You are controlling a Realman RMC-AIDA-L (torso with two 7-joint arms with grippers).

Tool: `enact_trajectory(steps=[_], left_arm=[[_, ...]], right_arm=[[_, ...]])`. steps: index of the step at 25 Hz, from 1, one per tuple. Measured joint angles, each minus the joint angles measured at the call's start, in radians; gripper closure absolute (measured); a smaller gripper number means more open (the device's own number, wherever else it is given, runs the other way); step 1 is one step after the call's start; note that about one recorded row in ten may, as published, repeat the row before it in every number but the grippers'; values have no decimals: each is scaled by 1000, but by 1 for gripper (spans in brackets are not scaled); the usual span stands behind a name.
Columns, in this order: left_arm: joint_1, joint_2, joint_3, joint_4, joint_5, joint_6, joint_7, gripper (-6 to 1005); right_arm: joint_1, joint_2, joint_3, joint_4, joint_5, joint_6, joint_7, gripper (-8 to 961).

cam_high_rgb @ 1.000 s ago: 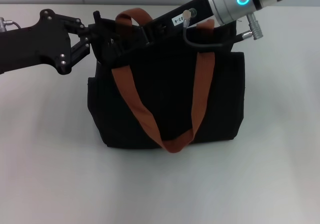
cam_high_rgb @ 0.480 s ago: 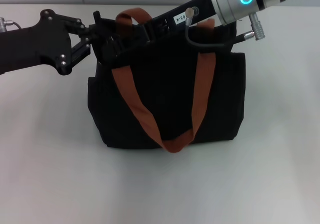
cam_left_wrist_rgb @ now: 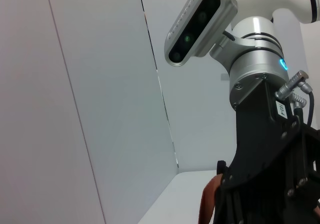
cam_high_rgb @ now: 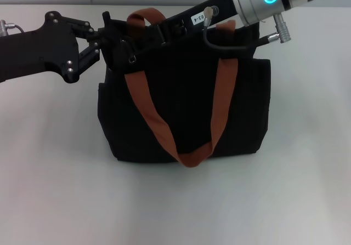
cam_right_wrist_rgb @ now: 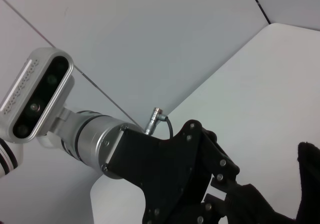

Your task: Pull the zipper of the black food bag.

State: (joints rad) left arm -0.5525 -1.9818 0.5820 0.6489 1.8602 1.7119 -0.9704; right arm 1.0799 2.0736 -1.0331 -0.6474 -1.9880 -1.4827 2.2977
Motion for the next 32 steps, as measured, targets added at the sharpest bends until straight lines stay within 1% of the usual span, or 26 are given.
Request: enact_trajectory(steps=[7,13,18,21,32], left_arm=[[0,0,-4,0,0,0,0,924],[0,0,-3,0,1,1,0,924],[0,0,-4,0,1,2,-1,924],[0,-1,-4,0,1,2,-1,924],[3,-4,-4,0,1,2,-1,923]], right_arm=[[-1,1,-1,0,-4,7,3,515],[-1,2,-3,0,-6,13,4,709],[0,2,-4,1,-8,23,5,721],[0,2,-4,1,-9,25,5,747],[0,2,-6,0,-9,26,5,882]])
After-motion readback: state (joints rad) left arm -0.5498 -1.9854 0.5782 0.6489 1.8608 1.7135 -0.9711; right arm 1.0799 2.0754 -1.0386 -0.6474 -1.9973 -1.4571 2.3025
